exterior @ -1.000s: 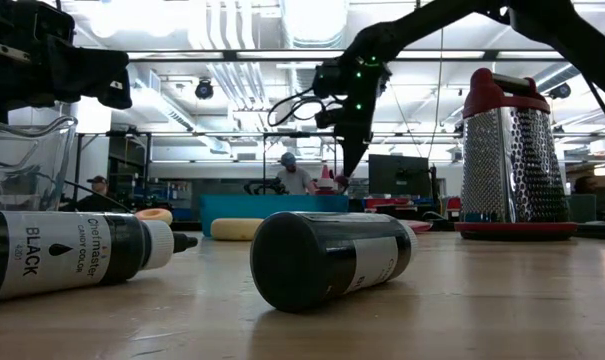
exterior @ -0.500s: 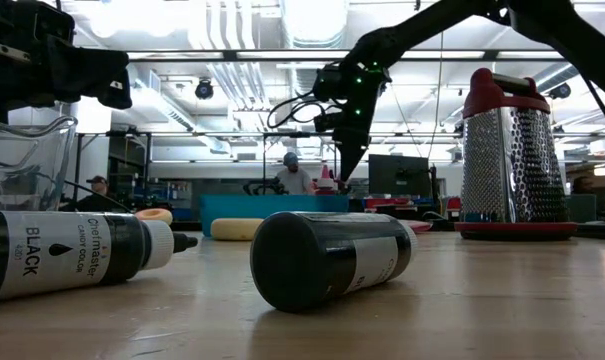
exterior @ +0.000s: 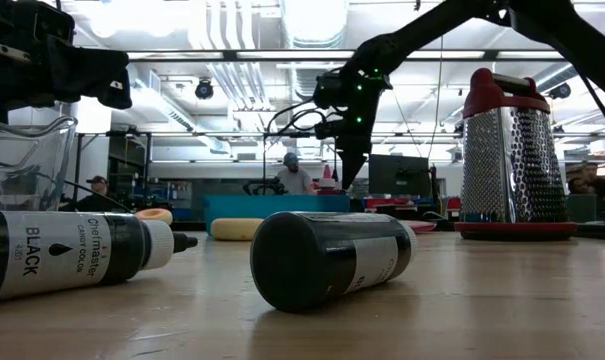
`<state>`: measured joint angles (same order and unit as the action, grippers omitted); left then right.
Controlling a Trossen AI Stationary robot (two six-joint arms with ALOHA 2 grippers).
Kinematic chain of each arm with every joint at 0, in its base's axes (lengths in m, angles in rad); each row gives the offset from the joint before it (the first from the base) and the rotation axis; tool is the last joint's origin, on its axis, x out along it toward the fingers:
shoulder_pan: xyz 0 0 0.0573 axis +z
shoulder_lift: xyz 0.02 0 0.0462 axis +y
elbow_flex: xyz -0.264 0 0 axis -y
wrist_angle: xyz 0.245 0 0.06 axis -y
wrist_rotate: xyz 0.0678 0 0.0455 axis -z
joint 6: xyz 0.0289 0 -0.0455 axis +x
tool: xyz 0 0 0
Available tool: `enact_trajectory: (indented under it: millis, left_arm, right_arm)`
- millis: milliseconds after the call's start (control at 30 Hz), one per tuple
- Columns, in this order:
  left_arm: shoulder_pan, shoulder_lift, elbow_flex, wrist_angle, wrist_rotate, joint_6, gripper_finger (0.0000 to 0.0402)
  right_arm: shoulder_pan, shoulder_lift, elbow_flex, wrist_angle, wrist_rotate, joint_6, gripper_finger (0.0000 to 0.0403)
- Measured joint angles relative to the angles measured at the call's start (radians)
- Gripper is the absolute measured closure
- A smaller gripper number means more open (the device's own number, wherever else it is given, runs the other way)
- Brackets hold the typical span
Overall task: Pick & Place Food Item
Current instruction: Put the pink food coloring into the blue bin, then put the left black food coloring into the blue bin
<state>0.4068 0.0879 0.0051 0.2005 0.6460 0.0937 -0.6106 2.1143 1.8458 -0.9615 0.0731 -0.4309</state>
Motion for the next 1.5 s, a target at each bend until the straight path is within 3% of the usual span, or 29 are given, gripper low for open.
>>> enact_trajectory:
  millis: [533,800,1000,1267,1500]
  left_arm:
    - [0.000,0.000,0.000,0.000,0.000,0.000,0.0376]
    - [0.000,0.000,0.000,0.000,0.000,0.000,0.0376]
    - [0.000,0.000,0.000,0.000,0.000,0.000,0.0376]
    - [0.000,-0.001,0.000,0.000,0.000,0.000,0.0376]
    - [0.000,-0.001,0.000,0.000,0.000,0.000,0.0376]
  right_arm:
    - [0.001,0.000,0.013,0.003,0.005,0.000,0.0248]
    - [0.002,-0.003,0.039,-0.015,0.005,0.003,0.0250]
    - [0.012,-0.074,0.083,-0.030,0.005,0.036,0.0252]
    - [0.107,-0.198,0.058,-0.025,0.004,0.070,0.0252]
    - [0.210,-0.245,0.047,0.090,0.005,0.115,0.0266]
